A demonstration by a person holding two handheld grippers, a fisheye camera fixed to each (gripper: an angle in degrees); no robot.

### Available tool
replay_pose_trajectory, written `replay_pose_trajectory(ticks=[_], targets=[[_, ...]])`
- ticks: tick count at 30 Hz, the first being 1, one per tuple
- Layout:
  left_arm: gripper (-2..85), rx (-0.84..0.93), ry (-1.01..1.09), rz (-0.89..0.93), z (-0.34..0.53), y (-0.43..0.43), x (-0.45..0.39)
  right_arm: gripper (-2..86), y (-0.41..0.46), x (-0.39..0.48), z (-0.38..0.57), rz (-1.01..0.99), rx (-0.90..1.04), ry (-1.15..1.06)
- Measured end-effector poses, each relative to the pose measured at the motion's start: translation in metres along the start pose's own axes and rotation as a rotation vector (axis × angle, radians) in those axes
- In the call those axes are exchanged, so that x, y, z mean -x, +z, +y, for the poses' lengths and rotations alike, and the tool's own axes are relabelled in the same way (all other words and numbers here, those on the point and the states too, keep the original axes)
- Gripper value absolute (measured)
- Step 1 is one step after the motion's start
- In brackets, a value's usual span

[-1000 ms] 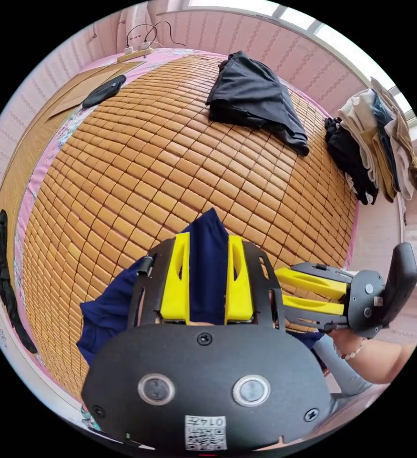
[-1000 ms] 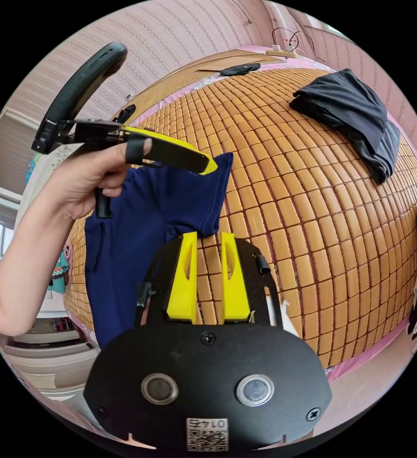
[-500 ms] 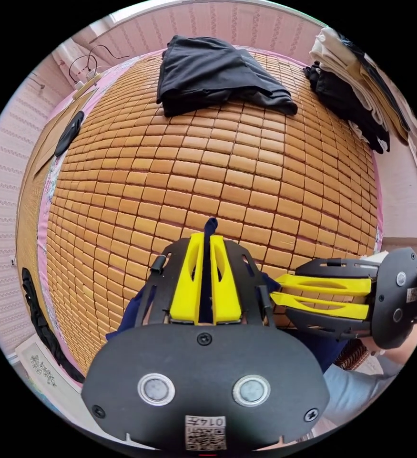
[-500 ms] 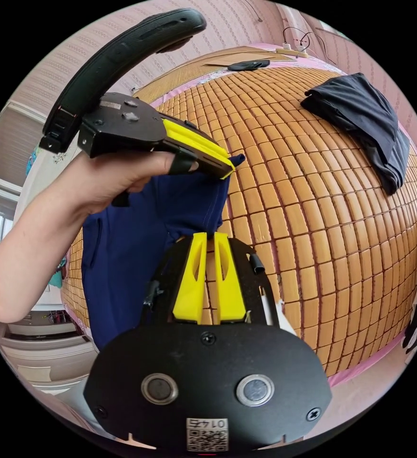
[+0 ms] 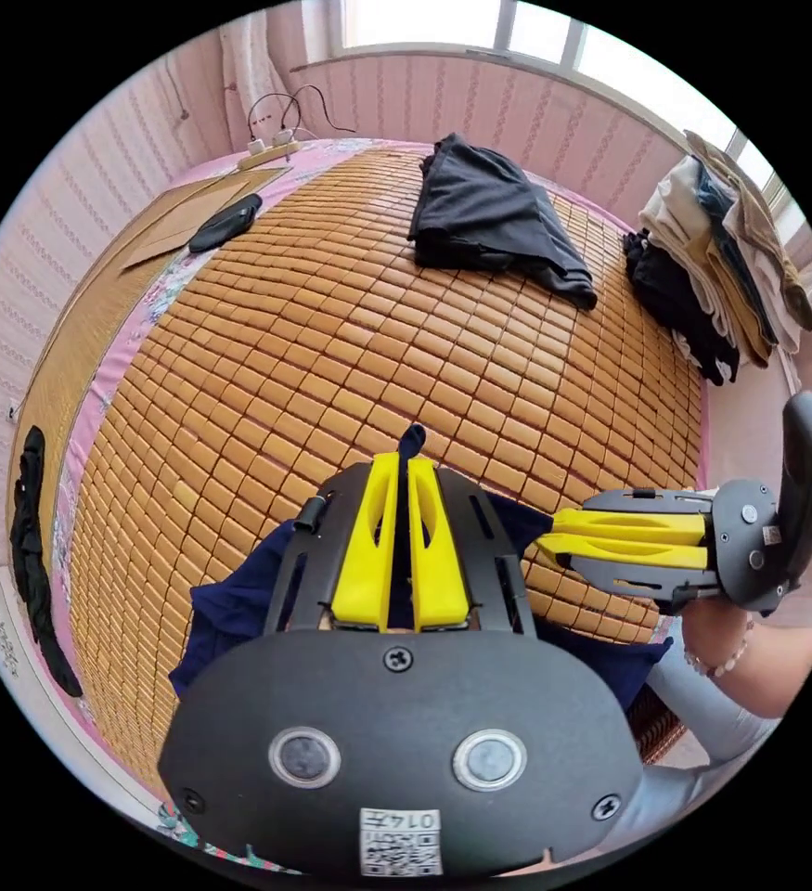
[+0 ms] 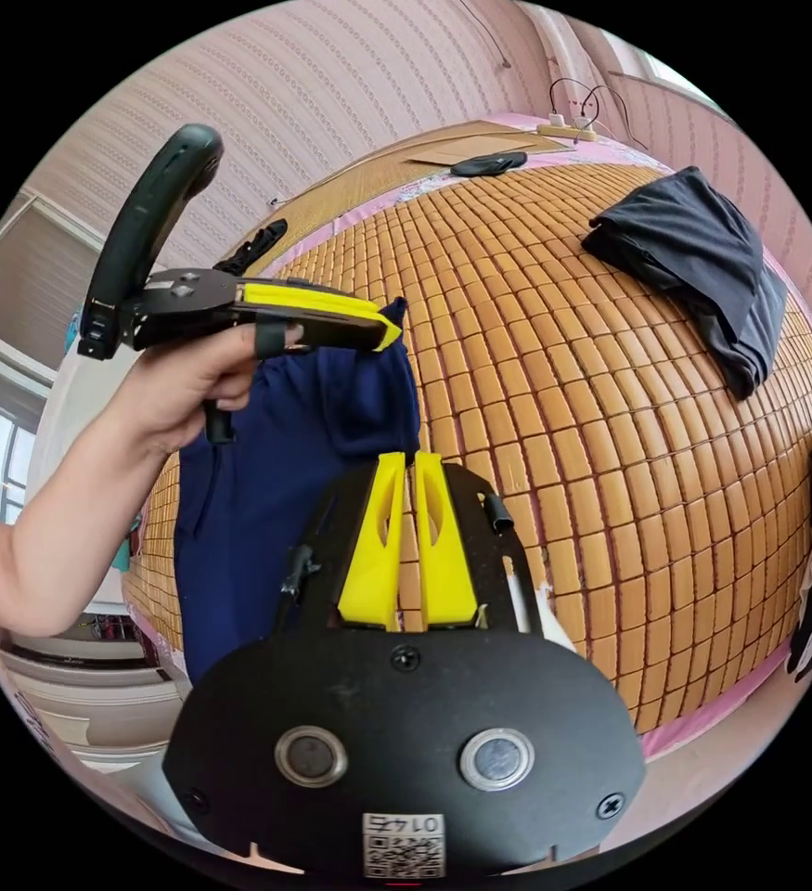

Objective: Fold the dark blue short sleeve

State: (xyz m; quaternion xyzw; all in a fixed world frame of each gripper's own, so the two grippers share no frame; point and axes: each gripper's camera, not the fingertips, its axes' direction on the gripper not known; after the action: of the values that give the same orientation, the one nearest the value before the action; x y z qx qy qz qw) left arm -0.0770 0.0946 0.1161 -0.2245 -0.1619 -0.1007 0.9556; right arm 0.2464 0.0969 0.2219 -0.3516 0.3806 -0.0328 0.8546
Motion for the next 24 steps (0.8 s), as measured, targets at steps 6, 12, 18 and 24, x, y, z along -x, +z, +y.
replay_pose_trajectory(ticks=[6,12,18,24], targets=[[0.5,-0.148,-0.213,0.045,0.122,-0.07,0.053,1.2,-0.015,0.034,-0.005,-0.157,-0.068,-0.18],[7.1,-0.01,-0.488,0.123,0.251,-0.038,0.079,2.7,0.029,0.059,0.009,-0.129,0.171,-0.297],[6.7,-0.055,-0.516,0.098,0.273,-0.04,0.095,3.7,0.036,0.065,-0.006,-0.136,0.174,-0.281],[7.9,0.005,-0.481,0.102,0.266,-0.022,0.103,3.7,0.057,0.092,-0.024,-0.172,0.207,-0.34]])
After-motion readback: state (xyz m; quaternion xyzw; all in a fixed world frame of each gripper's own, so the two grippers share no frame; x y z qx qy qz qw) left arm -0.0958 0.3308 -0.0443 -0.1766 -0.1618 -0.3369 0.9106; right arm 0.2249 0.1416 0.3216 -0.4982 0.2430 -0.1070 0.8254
